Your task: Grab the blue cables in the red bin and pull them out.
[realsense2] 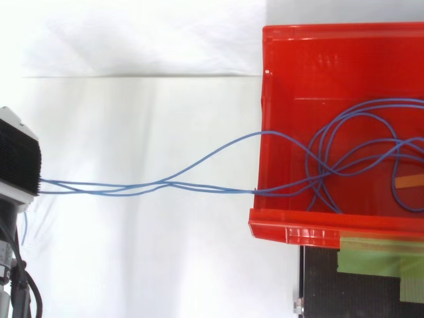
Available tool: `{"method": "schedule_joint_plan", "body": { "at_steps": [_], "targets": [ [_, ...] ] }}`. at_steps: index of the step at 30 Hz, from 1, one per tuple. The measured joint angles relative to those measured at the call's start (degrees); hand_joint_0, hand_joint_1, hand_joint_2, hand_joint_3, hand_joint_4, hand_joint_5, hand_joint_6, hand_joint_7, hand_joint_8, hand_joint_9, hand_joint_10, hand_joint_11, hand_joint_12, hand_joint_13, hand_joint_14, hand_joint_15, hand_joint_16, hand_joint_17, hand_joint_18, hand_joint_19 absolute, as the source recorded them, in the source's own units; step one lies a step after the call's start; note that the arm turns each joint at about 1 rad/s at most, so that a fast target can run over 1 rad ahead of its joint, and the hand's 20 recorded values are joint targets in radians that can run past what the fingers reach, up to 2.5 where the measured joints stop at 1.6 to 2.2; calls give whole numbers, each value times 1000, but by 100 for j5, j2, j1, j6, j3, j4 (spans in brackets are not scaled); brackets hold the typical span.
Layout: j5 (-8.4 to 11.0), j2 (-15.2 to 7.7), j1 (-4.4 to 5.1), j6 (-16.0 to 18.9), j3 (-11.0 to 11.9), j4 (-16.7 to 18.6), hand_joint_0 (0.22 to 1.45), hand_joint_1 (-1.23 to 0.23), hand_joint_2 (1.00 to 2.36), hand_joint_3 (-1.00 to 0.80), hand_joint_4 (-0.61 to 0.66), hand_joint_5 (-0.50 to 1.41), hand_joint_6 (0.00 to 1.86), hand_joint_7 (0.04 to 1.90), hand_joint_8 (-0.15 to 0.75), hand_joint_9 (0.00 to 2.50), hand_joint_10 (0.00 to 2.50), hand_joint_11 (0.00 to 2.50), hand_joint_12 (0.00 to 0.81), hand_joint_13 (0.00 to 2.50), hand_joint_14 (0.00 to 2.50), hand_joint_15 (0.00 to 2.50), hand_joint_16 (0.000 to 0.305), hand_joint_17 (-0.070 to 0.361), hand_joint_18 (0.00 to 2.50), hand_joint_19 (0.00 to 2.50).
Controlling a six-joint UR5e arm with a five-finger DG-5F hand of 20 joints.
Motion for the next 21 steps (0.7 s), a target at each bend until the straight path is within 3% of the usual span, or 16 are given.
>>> {"method": "schedule_joint_plan", "body": {
  "at_steps": [9,21],
  "targets": [
    [-1,-1,0,-1,1,0,724,-884,1000,-1000,139,1018,14,902,246,1301,19,1467,327,1281,1409,1312,46,104,1312,1649],
    [-1,1,0,-1,1,-11,719,-880,1000,-1000,65,1064,3,907,229,1317,22,1451,314,1305,1324,1323,46,103,1315,1637]
  ]
}}
